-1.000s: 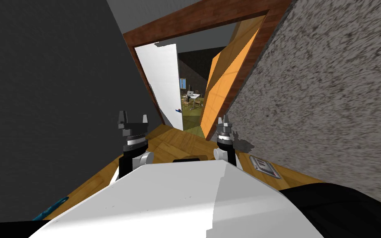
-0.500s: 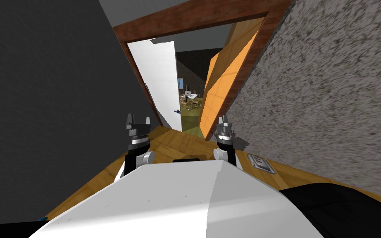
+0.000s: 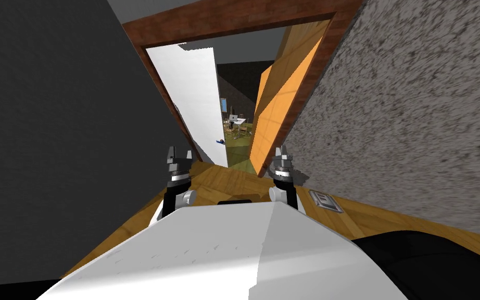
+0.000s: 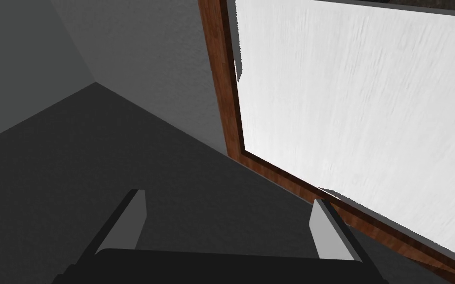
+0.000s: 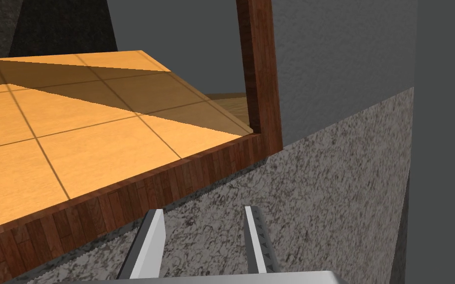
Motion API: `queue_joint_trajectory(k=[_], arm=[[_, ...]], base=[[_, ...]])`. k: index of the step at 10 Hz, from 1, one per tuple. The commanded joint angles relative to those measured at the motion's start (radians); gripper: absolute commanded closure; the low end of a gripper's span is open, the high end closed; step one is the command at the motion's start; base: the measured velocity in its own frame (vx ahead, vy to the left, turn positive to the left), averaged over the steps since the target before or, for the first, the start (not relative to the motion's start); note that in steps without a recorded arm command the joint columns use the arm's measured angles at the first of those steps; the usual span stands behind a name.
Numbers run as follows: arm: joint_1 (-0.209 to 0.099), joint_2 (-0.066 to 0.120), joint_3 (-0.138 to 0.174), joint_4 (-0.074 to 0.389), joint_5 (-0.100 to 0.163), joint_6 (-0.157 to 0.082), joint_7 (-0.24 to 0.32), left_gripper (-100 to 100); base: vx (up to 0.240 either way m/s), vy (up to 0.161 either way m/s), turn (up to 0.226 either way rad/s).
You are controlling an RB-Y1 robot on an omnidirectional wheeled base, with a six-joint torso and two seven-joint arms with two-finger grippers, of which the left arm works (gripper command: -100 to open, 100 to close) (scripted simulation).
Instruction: Push the door open
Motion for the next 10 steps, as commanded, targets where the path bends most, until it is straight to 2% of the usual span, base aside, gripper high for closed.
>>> queue_joint_trajectory(k=[1,10], arm=[[-0.015,0.005,0.008,0.042,0.000,-0.003,-0.005,-100],[-0.109,0.025,0.054,0.304,-0.006,-0.037,-0.037,-100]], base=[[0.082,0.073,-0.127],[0.081,0.081,-0.146]])
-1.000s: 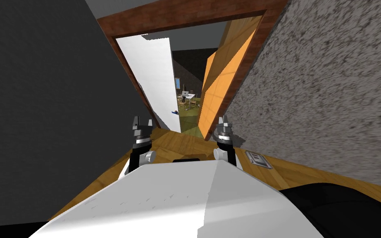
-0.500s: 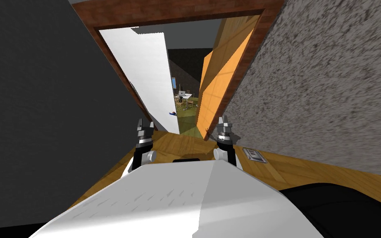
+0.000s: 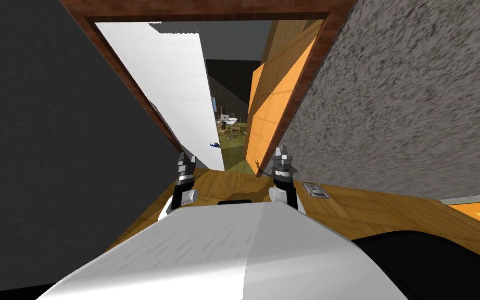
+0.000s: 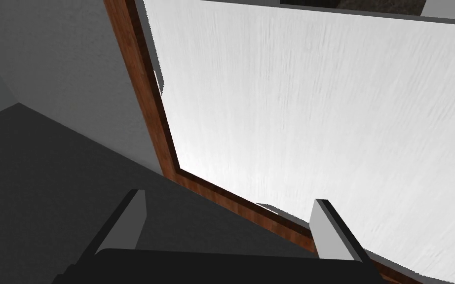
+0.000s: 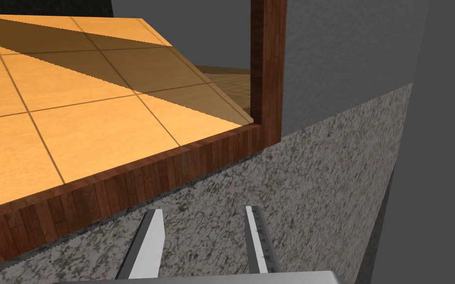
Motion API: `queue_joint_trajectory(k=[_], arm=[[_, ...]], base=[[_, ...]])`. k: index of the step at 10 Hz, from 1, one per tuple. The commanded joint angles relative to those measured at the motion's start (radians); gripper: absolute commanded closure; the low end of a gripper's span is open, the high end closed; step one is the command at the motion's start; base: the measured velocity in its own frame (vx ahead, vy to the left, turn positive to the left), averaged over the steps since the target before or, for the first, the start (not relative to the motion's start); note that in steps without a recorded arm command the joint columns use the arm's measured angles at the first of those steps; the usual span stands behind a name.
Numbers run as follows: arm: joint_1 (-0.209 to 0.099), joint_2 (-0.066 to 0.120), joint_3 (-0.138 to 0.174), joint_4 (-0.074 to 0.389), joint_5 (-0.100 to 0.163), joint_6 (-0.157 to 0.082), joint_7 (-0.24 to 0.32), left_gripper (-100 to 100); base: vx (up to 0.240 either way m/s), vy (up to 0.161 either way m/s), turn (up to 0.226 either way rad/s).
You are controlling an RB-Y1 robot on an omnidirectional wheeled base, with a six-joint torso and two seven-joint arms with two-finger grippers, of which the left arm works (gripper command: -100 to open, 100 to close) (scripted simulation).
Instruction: Push the door open
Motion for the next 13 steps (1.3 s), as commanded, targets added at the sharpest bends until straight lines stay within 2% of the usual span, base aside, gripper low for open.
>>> queue_joint_trajectory(k=[1,4,5,8,9,13], arm=[[-0.014,0.003,0.008,0.050,-0.001,-0.008,-0.006,-100],[-0.048,0.006,0.025,0.148,-0.003,-0.020,-0.018,-100],[-0.048,0.006,0.025,0.150,-0.003,-0.020,-0.018,-100],[-0.082,0.009,0.042,0.246,-0.005,-0.033,-0.029,-100],[-0.082,0.009,0.042,0.248,-0.005,-0.033,-0.029,-100],[-0.117,0.010,0.058,0.346,-0.007,-0.045,-0.041,-100]], base=[[0.068,0.095,-0.162],[0.073,0.107,-0.174],[0.057,0.061,-0.038],[0.048,0.072,-0.143],[0.044,0.076,-0.049],[0.040,0.071,-0.097]])
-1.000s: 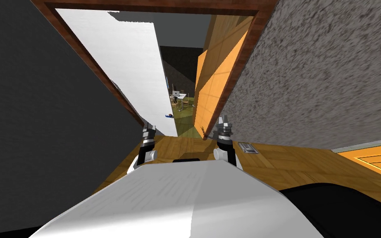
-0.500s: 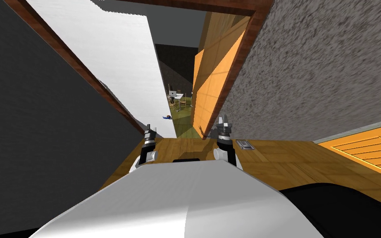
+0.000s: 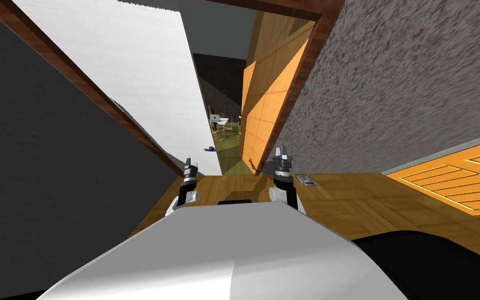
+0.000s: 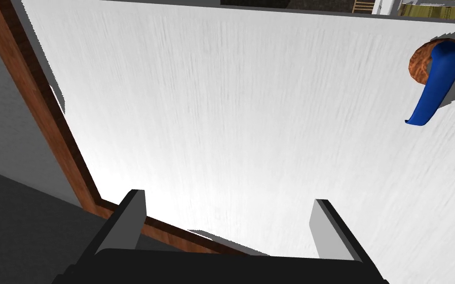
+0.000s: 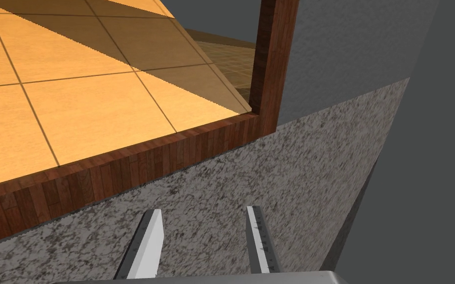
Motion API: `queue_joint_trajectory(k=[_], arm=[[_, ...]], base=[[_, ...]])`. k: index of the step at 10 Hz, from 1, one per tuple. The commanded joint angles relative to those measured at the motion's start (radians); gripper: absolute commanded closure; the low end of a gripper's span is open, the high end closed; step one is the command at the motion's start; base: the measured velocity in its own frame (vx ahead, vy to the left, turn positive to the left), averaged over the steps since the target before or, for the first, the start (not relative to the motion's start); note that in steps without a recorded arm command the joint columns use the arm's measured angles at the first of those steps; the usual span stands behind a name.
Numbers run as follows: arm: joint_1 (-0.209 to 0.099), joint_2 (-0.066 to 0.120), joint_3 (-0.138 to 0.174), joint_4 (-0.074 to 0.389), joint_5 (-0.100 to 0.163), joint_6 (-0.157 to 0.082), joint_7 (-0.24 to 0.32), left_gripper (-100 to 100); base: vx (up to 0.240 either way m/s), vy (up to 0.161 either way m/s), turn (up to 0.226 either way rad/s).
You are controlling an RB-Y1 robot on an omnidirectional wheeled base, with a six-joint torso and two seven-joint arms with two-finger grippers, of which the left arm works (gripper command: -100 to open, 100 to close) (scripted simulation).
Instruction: Push the door open
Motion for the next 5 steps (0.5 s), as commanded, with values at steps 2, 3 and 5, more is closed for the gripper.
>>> queue_joint_trajectory(k=[2,3,5], arm=[[-0.019,-0.001,0.008,0.056,-0.001,-0.010,-0.007,-100],[-0.031,-0.001,0.014,0.087,-0.002,-0.014,-0.010,-100],[-0.053,-0.002,0.024,0.151,-0.003,-0.022,-0.018,-100]], base=[[0.039,0.072,-0.114],[0.025,0.052,-0.103],[0.046,0.089,-0.185]])
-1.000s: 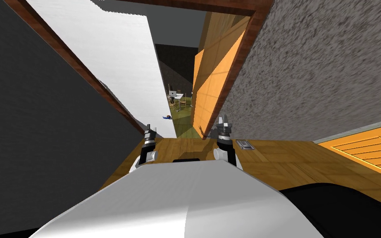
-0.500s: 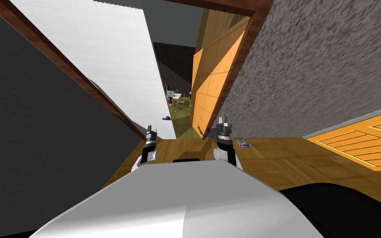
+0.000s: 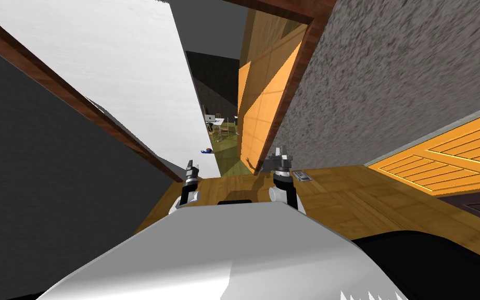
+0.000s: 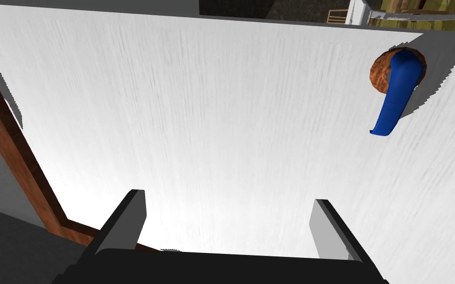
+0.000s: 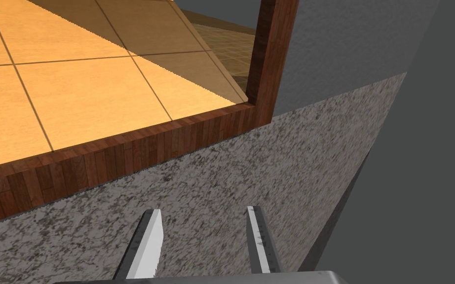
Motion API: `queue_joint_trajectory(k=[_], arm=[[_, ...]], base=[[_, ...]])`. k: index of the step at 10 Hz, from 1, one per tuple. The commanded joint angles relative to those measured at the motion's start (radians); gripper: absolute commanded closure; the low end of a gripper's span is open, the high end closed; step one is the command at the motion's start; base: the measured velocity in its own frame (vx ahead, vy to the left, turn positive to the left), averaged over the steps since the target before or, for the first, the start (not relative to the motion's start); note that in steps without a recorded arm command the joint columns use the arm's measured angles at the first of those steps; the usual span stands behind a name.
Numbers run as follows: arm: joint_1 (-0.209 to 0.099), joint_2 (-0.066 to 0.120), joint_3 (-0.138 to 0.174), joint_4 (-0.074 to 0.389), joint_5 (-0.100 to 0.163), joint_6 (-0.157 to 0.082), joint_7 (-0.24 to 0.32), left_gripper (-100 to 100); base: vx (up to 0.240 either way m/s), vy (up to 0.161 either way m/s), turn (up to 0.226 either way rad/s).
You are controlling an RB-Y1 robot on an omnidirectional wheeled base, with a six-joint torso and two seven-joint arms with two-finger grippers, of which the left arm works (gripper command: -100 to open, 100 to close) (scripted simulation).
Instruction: Push the door open
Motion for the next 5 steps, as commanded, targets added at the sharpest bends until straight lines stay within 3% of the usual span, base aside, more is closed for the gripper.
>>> queue_joint_trajectory(k=[1,2,3,5], arm=[[-0.010,-0.001,0.008,0.039,-0.001,-0.001,-0.005,-100],[-0.021,-0.002,0.013,0.068,-0.002,-0.005,-0.008,-100],[-0.021,-0.002,0.013,0.068,-0.002,-0.005,-0.008,-100],[-0.042,-0.003,0.023,0.128,-0.003,-0.013,-0.016,-100]], base=[[0.063,0.119,-0.138],[0.051,0.118,-0.160],[0.029,0.081,-0.039],[0.029,0.072,-0.121]])
